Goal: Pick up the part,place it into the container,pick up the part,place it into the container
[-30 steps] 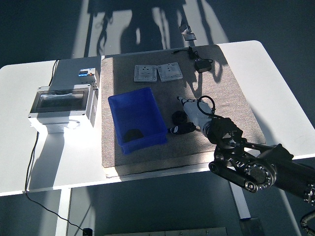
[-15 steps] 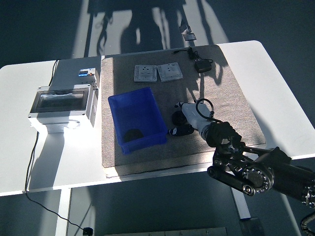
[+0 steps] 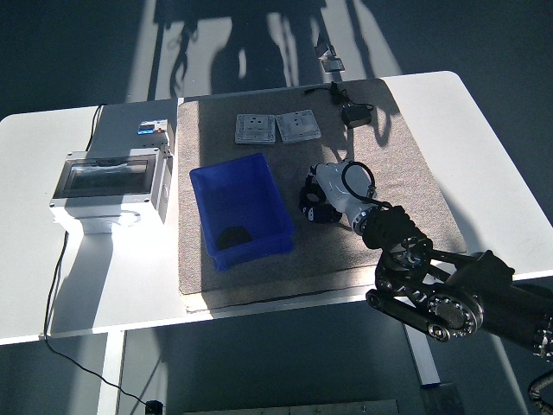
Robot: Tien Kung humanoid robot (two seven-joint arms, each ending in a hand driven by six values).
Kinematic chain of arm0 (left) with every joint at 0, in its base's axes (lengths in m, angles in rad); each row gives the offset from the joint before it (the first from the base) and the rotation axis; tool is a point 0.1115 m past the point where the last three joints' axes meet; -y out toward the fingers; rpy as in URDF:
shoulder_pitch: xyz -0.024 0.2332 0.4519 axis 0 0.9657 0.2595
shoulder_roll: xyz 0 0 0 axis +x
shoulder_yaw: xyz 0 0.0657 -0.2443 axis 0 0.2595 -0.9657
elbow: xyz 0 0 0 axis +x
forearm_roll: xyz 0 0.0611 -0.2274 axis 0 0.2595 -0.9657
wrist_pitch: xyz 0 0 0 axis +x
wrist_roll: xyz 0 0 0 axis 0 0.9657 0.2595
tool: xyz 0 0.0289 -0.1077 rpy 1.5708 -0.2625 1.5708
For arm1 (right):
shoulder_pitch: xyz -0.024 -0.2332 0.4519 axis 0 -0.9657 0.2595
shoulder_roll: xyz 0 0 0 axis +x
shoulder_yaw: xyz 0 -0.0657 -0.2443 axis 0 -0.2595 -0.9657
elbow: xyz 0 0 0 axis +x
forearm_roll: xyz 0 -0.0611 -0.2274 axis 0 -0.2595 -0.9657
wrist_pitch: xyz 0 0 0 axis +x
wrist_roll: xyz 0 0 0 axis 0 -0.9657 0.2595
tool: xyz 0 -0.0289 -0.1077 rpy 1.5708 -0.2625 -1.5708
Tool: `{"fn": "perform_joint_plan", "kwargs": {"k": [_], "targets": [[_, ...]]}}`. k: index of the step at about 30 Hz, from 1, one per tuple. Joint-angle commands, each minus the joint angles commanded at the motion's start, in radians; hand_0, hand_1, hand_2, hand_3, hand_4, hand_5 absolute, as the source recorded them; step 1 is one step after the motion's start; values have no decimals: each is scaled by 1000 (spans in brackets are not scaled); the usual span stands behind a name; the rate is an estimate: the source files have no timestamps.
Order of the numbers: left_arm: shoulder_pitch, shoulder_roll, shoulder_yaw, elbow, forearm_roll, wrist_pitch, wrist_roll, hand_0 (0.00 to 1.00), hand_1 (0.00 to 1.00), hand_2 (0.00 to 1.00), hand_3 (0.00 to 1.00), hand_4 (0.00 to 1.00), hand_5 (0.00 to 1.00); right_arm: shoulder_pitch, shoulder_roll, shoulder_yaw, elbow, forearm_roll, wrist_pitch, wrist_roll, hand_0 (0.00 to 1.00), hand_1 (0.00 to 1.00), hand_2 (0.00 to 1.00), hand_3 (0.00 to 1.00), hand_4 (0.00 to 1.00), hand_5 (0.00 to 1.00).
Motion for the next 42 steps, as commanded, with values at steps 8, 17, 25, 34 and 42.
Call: {"fn": "perform_joint_plan", "kwargs": {"k": [8,17,25,34,42], "targets": [[2,0,0,0,-4,1,-2,671,637,690,560,516,574,14,-20,33,122,102,-175,122,632,264,488,608,306,2],[-3,1,4,0,-9,1,-2,671,637,690,561,522,577,66,1,-112,200,146,-81,201,671,336,511,625,311,14],[-2,2,7,0,-14,2,-2,670,637,691,563,528,578,81,14,-163,158,125,33,156,913,824,808,722,579,284],[-1,3,7,0,-19,3,0,669,636,688,560,533,604,85,19,-187,154,135,88,140,998,995,967,958,665,412],[1,3,10,0,-21,4,0,669,636,688,560,535,598,-7,-18,-69,171,244,-47,230,998,998,984,966,681,436]]}}
